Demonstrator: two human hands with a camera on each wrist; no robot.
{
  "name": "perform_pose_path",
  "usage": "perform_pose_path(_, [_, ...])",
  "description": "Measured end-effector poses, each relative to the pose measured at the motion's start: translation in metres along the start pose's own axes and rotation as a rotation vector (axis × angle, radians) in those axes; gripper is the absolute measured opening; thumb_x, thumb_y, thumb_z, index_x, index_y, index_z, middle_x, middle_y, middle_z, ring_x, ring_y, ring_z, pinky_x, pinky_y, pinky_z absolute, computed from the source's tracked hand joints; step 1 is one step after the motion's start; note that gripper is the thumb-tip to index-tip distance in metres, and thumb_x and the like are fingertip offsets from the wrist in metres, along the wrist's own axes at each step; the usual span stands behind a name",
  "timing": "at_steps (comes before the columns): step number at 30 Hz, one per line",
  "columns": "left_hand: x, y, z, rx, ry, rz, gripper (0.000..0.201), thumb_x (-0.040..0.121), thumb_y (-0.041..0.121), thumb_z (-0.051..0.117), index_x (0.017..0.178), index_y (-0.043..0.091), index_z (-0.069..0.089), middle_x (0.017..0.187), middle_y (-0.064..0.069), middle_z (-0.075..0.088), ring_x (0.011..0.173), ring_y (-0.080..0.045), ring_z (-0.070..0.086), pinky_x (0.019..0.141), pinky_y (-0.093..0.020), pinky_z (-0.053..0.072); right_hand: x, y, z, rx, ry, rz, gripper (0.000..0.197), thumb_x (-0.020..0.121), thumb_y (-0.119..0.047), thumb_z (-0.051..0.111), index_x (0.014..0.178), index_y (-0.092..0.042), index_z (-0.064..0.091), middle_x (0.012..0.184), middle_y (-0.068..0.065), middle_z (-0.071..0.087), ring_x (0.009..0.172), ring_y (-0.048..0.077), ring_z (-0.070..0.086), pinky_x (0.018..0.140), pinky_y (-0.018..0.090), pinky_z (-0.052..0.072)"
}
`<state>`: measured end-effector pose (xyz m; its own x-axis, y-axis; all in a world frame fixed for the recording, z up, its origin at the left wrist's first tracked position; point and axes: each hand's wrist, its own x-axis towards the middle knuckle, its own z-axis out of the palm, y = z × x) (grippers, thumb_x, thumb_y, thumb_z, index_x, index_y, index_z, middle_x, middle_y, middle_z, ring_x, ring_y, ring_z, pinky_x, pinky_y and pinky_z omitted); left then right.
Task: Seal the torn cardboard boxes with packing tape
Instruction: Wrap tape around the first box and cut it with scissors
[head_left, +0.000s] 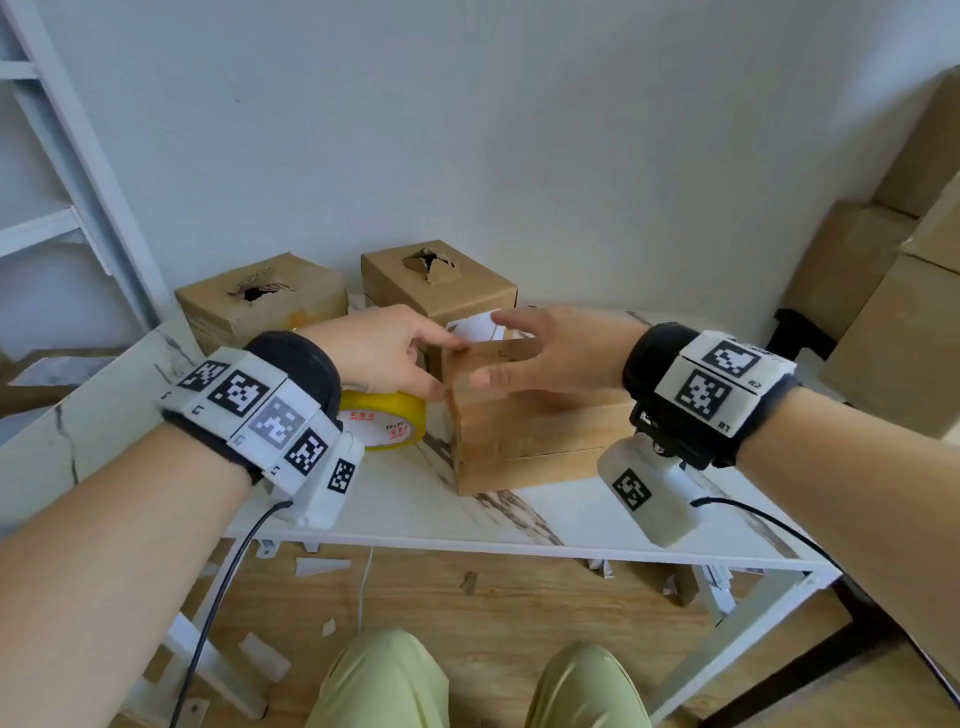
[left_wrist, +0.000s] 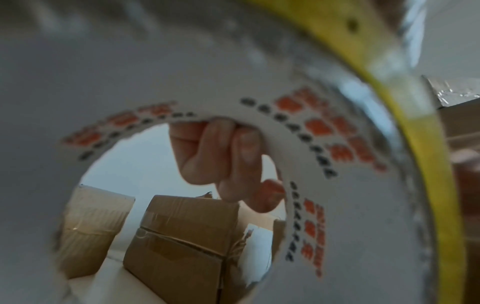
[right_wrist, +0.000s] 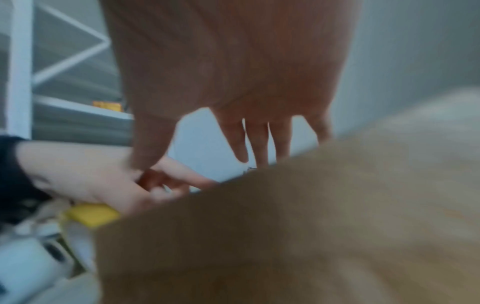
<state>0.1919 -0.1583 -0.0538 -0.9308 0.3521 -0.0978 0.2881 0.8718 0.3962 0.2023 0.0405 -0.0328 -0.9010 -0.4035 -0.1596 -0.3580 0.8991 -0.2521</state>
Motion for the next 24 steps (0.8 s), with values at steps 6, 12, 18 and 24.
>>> perform_pose_path(6, [-0.005,-0.006,0.002,-0.073,0.017,-0.025,0.073,0.079,0.038,0.071,0.142,0.039,0.034,0.075,0.004,0.064,0.063,-0.006,0.056,0.057,-0.019,0.039,0.017,-0.018,0.011,-0.144,-0.196,-0.057,0.115,0.057,-0.057,0.08,0.148,-0.03,0.015,0.141,-0.007,0.04,0.125,0.016,0.042,0.107,0.038,0.037])
perform_pose_path(12, [-0.015,-0.014,-0.008,-0.083,0.036,-0.24,0.048,0.08,0.053,0.063,0.113,0.018,0.06,0.103,0.004,0.058,0.092,-0.012,0.054,0.072,-0.022,0.042,0.018,-0.02,0.016,-0.145,-0.099,-0.066,0.12,0.058,-0.05,0.082,0.149,-0.033,0.006,0.141,0.0,0.032,0.127,0.021,0.038,0.103,0.039,0.04])
perform_pose_path(18, [-0.029,-0.028,-0.02,-0.473,-0.045,-0.22,0.056,0.068,0.064,0.067,0.093,0.014,0.072,0.093,-0.004,0.074,0.09,-0.02,0.068,0.092,-0.034,0.049,0.013,-0.011,0.002,0.07,0.001,-0.093,0.12,0.058,-0.039,0.086,0.146,-0.046,0.004,0.144,-0.003,0.035,0.127,0.019,0.04,0.106,0.039,0.038])
perform_pose_path(24, [-0.028,-0.007,-0.034,-0.418,0.02,-0.194,0.033,0.081,0.041,0.067,0.071,0.01,0.068,0.069,-0.004,0.069,0.065,-0.018,0.063,0.071,-0.03,0.047,0.015,-0.037,0.002,-0.074,-0.086,-0.139,0.118,0.061,-0.041,0.082,0.145,-0.047,0.0,0.142,-0.001,0.029,0.126,0.023,0.039,0.104,0.044,0.04])
